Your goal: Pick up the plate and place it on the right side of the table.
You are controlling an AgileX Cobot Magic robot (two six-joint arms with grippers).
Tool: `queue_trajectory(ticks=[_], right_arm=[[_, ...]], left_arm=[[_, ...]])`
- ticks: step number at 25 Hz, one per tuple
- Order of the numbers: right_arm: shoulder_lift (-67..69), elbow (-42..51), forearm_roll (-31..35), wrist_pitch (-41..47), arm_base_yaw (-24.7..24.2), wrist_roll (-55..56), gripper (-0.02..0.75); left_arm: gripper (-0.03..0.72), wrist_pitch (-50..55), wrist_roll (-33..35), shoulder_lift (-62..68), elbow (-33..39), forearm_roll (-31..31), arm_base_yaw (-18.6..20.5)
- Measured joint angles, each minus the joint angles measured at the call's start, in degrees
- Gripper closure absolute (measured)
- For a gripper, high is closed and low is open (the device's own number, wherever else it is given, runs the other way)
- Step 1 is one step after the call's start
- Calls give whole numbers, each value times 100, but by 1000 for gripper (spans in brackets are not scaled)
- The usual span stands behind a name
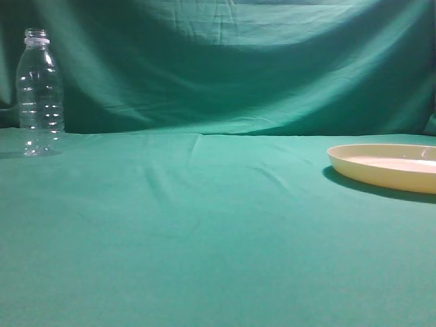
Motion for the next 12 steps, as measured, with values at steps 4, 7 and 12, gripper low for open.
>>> queue_trajectory(ticks=[4, 7, 12], right_arm=[[-464, 0, 151, 49, 0, -34, 738], [-543, 8, 127, -44, 0, -158, 738], [-590, 428, 92, -666, 12, -704, 738]], left_arm=[[688, 0, 0, 0, 0, 0, 0], [688, 0, 0, 0, 0, 0, 0], [688, 0, 0, 0, 0, 0, 0]])
